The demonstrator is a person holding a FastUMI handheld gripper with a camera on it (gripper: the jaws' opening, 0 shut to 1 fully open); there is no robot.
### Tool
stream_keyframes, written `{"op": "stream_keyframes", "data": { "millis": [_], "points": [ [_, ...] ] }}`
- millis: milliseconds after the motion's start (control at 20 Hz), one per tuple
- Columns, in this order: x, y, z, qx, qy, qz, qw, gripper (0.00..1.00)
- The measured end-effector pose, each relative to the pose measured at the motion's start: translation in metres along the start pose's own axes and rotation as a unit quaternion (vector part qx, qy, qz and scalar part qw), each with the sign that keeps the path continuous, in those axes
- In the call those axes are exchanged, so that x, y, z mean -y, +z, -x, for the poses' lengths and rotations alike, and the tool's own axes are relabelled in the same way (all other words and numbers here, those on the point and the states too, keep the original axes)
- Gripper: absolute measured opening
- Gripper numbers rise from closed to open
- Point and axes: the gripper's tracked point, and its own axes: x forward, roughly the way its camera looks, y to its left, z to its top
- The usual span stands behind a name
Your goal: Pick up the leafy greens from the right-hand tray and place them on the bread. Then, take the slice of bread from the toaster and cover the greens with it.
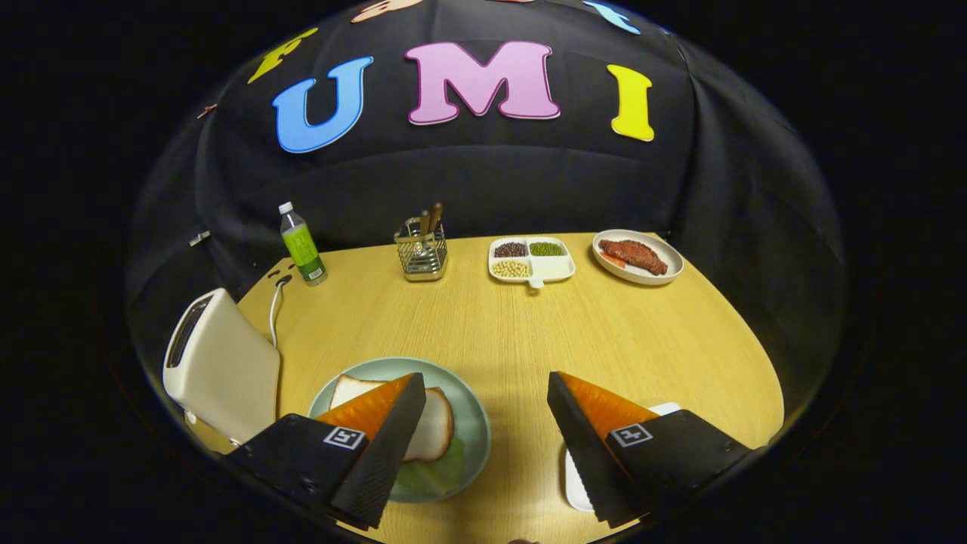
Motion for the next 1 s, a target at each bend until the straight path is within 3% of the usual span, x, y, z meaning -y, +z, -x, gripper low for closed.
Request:
{"op": "stream_keyframes", "data": {
  "millis": [500, 1000],
  "points": [
    [0.008, 0.116, 0.122, 0.152, 0.045, 0.066, 0.985, 1.00],
    [-0.013, 0.158, 0.227, 0.195, 0.079, 0.095, 0.973, 1.00]
  ]
}}
